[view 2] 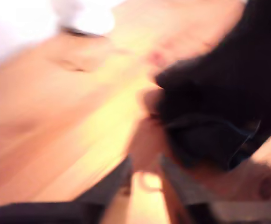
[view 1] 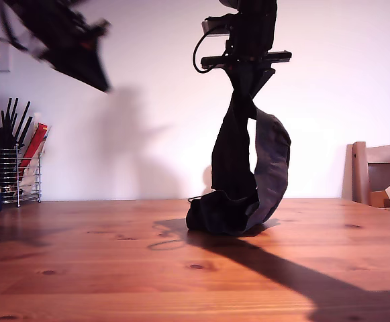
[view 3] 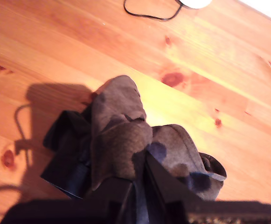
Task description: Fold the underwear in front of you. After folding it, place it to the left side.
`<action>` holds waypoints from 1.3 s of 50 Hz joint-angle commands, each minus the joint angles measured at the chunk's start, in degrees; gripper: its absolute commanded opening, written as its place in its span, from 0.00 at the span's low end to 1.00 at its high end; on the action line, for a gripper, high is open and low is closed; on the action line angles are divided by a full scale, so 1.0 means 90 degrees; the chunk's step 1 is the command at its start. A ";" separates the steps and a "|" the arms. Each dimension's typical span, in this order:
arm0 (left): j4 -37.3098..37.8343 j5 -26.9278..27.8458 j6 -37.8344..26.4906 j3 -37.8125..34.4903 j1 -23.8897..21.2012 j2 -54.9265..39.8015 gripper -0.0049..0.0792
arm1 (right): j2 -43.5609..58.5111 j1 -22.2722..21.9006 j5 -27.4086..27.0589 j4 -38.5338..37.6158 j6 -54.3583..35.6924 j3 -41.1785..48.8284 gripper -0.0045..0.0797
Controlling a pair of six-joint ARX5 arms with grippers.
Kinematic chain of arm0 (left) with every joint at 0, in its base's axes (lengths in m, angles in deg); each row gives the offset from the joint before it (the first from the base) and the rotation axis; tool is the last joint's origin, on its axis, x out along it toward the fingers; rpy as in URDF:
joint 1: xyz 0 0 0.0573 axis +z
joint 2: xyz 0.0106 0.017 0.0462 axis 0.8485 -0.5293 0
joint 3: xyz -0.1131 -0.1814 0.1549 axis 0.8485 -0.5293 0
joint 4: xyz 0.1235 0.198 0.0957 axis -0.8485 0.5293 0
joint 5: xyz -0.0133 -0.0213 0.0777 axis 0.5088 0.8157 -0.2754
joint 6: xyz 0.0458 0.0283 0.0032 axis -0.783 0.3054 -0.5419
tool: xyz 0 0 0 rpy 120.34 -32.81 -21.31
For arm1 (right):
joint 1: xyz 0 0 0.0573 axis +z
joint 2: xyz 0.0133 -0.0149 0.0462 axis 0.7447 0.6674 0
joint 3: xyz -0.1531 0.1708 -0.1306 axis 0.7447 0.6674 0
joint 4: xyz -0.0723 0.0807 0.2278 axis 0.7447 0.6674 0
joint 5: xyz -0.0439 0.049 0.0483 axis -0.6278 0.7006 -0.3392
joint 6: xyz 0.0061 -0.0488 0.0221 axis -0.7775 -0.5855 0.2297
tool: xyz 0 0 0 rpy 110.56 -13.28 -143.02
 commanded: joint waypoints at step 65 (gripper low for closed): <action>-0.0974 0.0002 -0.2397 -0.0073 -0.1457 -0.1316 0.69 | -0.0136 -0.0117 0.0236 -0.0090 -0.0032 0.0015 0.04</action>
